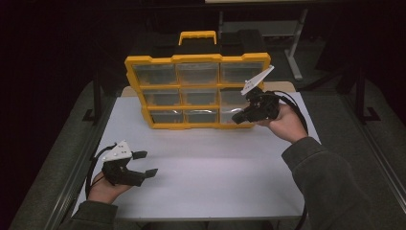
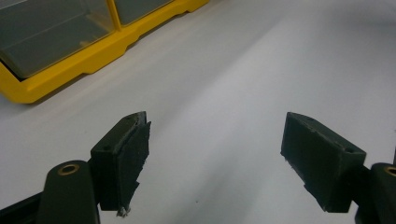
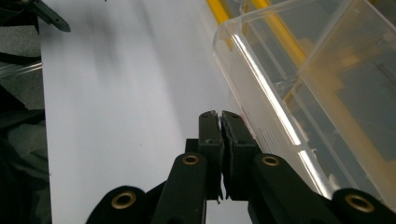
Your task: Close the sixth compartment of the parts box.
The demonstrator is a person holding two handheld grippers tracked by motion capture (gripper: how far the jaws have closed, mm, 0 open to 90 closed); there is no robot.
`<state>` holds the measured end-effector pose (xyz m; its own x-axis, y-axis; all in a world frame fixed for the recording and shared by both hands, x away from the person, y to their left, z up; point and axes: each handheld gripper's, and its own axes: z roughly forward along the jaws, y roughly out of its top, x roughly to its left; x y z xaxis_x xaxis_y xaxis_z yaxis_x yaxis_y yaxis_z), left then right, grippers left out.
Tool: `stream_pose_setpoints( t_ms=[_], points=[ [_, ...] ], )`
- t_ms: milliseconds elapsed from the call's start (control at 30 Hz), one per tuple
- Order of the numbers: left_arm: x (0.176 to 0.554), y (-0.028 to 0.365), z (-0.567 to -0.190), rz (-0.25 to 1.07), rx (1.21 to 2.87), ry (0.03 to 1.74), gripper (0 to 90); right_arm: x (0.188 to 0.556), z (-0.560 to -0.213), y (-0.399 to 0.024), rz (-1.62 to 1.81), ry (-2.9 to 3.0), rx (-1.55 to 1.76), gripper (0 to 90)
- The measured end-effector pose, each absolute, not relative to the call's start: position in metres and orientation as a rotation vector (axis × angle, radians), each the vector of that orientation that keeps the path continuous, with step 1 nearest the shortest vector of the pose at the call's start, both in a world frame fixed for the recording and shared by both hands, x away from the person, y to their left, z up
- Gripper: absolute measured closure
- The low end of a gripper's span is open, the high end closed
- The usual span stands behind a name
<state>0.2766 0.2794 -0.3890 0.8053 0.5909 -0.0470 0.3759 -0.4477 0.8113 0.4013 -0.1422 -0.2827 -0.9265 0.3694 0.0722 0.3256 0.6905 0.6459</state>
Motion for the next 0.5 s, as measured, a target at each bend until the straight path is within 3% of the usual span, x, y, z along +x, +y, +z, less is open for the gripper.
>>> stream_pose_setpoints(
  t_ms=[500],
  points=[
    [0.2770,0.2804,-0.3882,0.303,2.078,0.715,23.1,0.4113,-0.2825,-0.1405,1.049,2.827,0.625,85.9]
  ],
)
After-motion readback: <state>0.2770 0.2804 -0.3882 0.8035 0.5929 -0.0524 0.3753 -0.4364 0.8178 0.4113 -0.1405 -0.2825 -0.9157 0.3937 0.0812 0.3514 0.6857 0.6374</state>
